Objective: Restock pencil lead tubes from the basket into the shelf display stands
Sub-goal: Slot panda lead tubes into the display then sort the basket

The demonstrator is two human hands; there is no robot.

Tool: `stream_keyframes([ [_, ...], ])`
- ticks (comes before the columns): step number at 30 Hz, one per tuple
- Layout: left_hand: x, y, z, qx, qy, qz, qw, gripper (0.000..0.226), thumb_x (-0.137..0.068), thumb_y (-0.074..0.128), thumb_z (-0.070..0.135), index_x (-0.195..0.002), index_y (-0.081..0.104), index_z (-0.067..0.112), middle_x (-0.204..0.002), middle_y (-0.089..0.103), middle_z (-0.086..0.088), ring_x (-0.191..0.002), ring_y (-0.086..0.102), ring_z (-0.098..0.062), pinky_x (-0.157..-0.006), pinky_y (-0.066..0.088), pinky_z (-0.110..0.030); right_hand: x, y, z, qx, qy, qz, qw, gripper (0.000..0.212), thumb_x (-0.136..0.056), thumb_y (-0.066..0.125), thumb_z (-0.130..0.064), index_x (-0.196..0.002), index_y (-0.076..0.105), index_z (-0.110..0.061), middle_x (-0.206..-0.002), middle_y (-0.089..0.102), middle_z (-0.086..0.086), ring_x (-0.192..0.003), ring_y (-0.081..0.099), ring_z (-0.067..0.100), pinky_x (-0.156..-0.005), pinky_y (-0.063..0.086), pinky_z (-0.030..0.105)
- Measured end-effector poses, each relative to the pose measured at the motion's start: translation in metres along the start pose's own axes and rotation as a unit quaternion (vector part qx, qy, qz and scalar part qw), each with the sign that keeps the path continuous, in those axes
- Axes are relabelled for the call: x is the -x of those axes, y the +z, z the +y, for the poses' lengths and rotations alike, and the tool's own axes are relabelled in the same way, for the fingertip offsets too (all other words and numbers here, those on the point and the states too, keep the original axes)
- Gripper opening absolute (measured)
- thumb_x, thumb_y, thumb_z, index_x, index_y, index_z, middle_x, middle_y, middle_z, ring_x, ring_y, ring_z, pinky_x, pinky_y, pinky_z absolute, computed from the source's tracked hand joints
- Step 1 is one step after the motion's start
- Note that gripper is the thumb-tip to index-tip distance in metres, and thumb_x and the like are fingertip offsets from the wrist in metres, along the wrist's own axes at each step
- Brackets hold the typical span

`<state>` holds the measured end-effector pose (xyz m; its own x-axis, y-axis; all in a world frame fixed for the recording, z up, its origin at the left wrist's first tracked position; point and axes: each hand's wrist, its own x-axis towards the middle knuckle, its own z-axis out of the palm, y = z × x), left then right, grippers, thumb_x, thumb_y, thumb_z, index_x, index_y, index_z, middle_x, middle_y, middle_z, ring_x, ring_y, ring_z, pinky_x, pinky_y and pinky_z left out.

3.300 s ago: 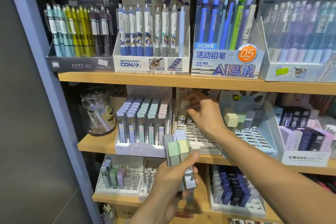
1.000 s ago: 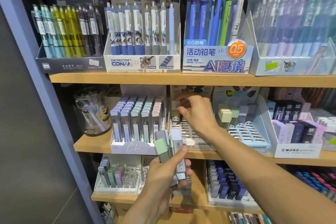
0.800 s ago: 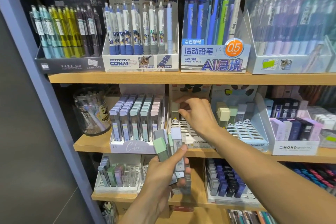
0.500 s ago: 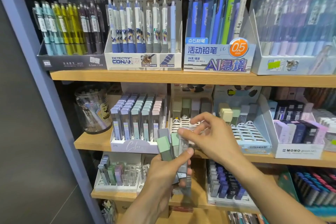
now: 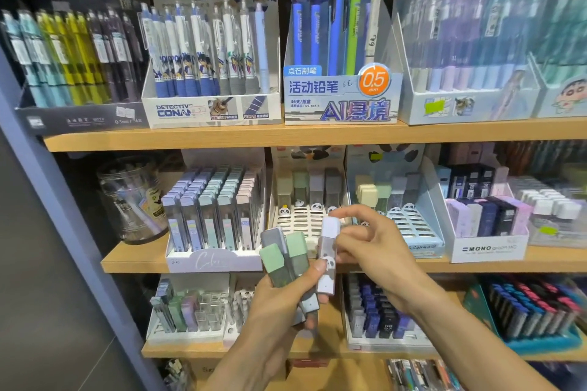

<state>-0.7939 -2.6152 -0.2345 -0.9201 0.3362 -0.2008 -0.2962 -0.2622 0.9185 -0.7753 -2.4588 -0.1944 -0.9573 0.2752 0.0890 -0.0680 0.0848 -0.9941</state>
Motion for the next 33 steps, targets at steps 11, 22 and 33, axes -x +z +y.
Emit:
stream_keyframes([
  [11,-0.007,-0.005,0.002,0.007,0.009,0.041,0.999,0.033,-0.075,0.09,0.028,-0.099,0.079,0.009,-0.081,0.072,-0.011,-0.064,0.058,-0.02,-0.04,0.035,-0.024,-0.022,-0.007,-0.019,0.118,-0.173,0.034,0.977,0.033,-0.087,0.076,-0.002,-0.111,0.069,-0.025,-0.087,0.074,0.003,-0.077,0.073,0.018,-0.074,0.062,0.03],
  [22,-0.008,-0.009,0.008,0.002,-0.036,0.009,0.999,0.042,-0.082,0.083,0.031,-0.117,0.071,0.011,-0.077,0.068,-0.01,-0.057,0.057,-0.019,-0.037,0.03,-0.023,-0.085,-0.002,-0.015,0.383,-0.337,0.124,0.851,0.02,-0.094,0.068,-0.018,-0.112,0.06,-0.021,-0.084,0.068,0.002,-0.078,0.068,0.022,-0.071,0.059,0.045],
  [33,-0.007,-0.012,0.012,0.01,-0.047,-0.035,0.998,0.015,-0.088,0.064,0.014,-0.092,0.063,-0.001,-0.072,0.06,-0.017,-0.044,0.049,-0.017,-0.034,0.03,-0.021,-0.094,-0.002,-0.019,0.428,-0.298,0.094,0.848,0.024,-0.092,0.071,-0.017,-0.116,0.068,-0.019,-0.09,0.074,0.003,-0.086,0.071,0.024,-0.082,0.06,0.043],
])
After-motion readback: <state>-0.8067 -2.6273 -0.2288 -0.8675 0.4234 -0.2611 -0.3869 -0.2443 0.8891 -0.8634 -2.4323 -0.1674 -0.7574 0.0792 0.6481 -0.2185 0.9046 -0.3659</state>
